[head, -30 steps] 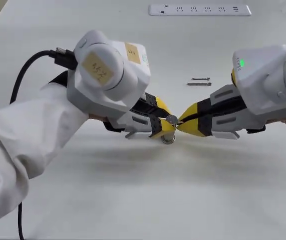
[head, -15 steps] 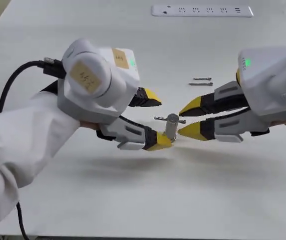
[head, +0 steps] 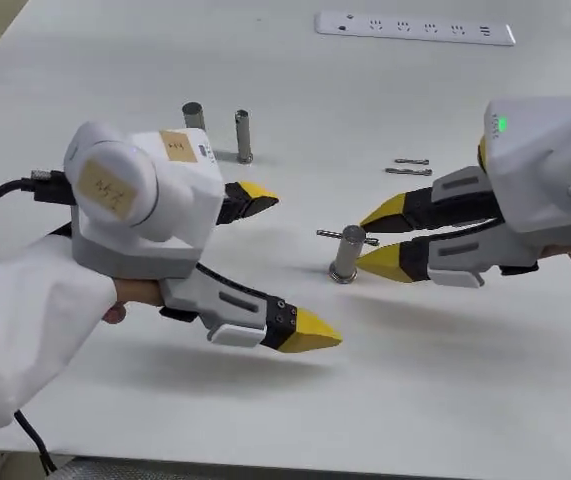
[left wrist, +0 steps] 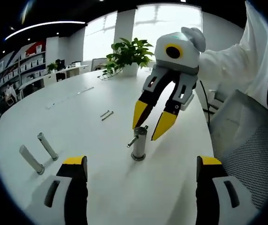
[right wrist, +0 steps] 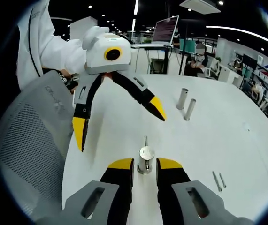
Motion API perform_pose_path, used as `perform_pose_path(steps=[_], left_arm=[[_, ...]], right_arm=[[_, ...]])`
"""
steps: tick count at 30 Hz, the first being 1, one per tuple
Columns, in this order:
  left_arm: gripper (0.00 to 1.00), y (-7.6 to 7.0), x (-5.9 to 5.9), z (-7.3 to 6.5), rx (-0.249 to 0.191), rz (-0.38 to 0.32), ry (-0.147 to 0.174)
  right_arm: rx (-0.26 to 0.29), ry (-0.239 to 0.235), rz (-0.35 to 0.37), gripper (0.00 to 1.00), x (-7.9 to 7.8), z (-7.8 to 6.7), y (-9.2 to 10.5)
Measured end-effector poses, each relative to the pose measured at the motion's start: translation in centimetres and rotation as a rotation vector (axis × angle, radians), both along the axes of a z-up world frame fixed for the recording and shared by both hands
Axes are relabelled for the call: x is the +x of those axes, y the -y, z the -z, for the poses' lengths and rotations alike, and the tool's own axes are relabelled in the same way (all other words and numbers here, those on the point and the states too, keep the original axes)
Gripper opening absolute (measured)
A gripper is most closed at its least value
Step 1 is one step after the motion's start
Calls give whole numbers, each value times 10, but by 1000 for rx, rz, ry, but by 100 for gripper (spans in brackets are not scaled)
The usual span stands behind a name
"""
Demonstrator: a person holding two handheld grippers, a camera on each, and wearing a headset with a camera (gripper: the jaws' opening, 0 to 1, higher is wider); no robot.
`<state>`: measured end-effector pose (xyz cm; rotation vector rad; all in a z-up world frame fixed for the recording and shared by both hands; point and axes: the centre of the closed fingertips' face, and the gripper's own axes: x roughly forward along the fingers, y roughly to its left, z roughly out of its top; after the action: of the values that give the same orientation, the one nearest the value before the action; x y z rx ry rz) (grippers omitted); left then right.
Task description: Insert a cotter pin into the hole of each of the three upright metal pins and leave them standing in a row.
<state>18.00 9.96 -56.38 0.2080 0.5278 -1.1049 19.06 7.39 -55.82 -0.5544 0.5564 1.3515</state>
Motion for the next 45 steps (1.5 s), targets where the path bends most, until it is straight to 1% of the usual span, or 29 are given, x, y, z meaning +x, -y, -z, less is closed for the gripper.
perform_pose_path(steps=[2, 4, 7, 10, 11, 12, 15, 19, 22, 26, 27, 28, 30, 31, 33, 34, 36, 40, 42, 43, 45], left_arm=[[99, -4, 3, 2, 11, -23, 18], [99, -5, 3, 2, 9, -33, 18], [99, -4, 0, 1, -4, -28, 11], [99, -5, -2, 3, 10, -23, 21], [99, -6, -1, 3, 11, -27, 33], [99, -7, 0, 2, 10, -30, 38], [99, -8, 0, 1, 0, -40, 32], [99, -11, 1, 0, 2, -46, 38], [99, -13, 3, -1, -4, -56, 40], [98, -17, 2, 3, 2, -65, 33], [97, -17, 2, 3, 2, -67, 31], [97, -19, 2, 3, 2, -69, 30], [97, -20, 2, 3, 0, -77, 30], [97, -22, 2, 3, -2, -82, 28], [98, -25, 3, 4, -1, -99, 25], [98, -27, 3, 5, 0, -108, 18], [99, -30, 3, 6, -4, -112, 14], [99, -38, 4, 8, -7, -132, 9], [99, -42, 4, 9, -7, -142, 1], [98, -44, 3, 10, -5, -147, -5], [98, -48, 3, 10, -3, -154, -2]], right_arm=[[0, 1, 8, 13, 2, 1, 1], [1, -5, 19, 13, 3, 2, 0], [-2, -11, 32, 11, 4, 5, -2], [-1, -17, 40, 9, 4, 7, -4], [2, -16, 40, 9, 4, 7, -5], [7, -16, 42, 9, 4, 7, -6], [28, -29, 58, 11, 5, 7, -11], [26, -33, 60, 9, 7, 10, -12], [29, -35, 58, 9, 6, 10, -12], [43, -52, 68, 9, 5, 9, -13], [44, -46, 69, 8, 6, 9, -13], [44, -35, 53, 8, 4, 9, -14], [48, -38, 55, 8, 3, 9, -15], [48, -32, 42, 8, 2, 9, -17], [38, -31, 25, 7, 1, 8, -20], [29, -31, 12, 7, 1, 8, -21], [20, -21, -7, 7, 5, 8, -23], [36, -14, -16, 7, 15, 2, -32], [42, -10, -25, 7, 25, 1, -38], [42, -6, -30, 7, 26, 1, -40], [45, -6, -38, 8, 29, 0, -45]])
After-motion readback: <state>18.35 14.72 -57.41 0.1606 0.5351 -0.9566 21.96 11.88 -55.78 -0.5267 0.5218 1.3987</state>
